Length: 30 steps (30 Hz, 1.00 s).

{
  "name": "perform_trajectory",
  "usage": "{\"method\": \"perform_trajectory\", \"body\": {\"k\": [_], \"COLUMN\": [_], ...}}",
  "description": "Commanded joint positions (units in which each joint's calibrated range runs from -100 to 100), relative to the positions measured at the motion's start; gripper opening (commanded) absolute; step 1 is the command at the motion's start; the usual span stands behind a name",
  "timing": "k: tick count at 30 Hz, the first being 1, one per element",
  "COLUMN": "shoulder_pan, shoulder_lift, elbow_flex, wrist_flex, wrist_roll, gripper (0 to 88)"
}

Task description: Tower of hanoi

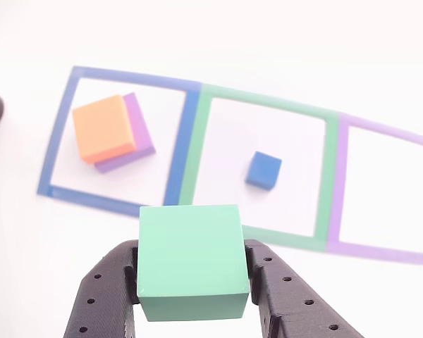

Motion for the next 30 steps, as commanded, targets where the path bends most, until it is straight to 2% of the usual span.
{"method": "perform_trajectory", "body": {"k": [1, 8, 16, 24, 30], "shoulder_pan": [-3.6, -6.5, -9.5, -11.5, -12.0], "shoulder_lift": [-3.2, 0.5, 13.1, 24.2, 31.7], "elbow_flex": [14.7, 40.6, 51.3, 52.0, 49.3], "wrist_flex": [-18.4, -58.9, -87.7, -102.4, -109.2], "wrist_roll": [0.0, 0.0, 0.0, 0.0, 0.0], "gripper": [4.0, 4.1, 4.1, 4.1, 4.1]}}
